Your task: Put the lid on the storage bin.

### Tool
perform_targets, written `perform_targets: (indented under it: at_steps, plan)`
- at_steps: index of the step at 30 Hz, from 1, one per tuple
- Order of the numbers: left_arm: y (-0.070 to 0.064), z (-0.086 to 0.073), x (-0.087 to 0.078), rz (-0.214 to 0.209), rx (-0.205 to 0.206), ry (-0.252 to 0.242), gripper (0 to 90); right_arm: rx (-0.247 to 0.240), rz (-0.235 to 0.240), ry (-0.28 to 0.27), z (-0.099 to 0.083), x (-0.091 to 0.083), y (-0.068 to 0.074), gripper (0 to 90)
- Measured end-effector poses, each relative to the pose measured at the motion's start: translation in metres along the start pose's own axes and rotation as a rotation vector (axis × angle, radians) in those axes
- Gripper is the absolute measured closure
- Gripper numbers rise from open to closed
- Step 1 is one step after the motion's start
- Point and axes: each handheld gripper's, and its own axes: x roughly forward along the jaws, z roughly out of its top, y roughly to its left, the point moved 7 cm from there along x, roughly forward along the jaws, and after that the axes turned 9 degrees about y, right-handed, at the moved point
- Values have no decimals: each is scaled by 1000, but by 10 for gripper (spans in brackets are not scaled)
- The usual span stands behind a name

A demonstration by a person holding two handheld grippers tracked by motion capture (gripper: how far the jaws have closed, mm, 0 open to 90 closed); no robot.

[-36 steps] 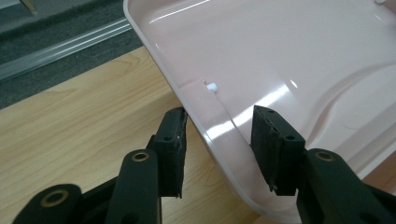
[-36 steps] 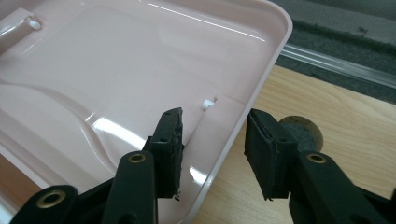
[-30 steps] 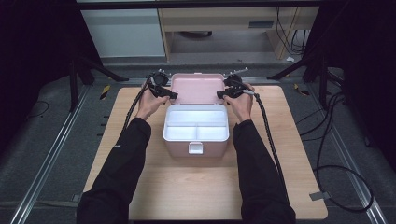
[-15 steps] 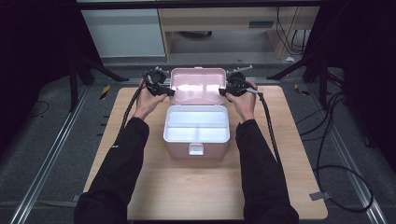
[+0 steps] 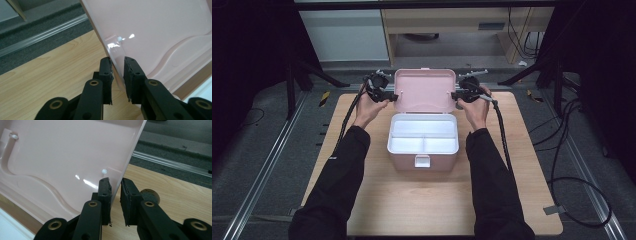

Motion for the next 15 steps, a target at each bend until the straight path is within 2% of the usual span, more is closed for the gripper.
perform_targets:
  at_steps: [2, 9, 12, 15]
  plan:
    - [0, -1, -3, -11, -9, -20, 776, -2, -1, -10, 1, -4, 1, 797]
    - [-5, -3, -17, -5, 23, -17, 781, -7, -4, -38, 0, -16, 7, 811]
    - [-7, -6, -22, -14, 14, -57, 786, -19, -6, -44, 1, -23, 9, 815]
    - [-8, -7, -28, -37, 3, -76, 795, -18, 4, -60, 1, -30, 11, 822]
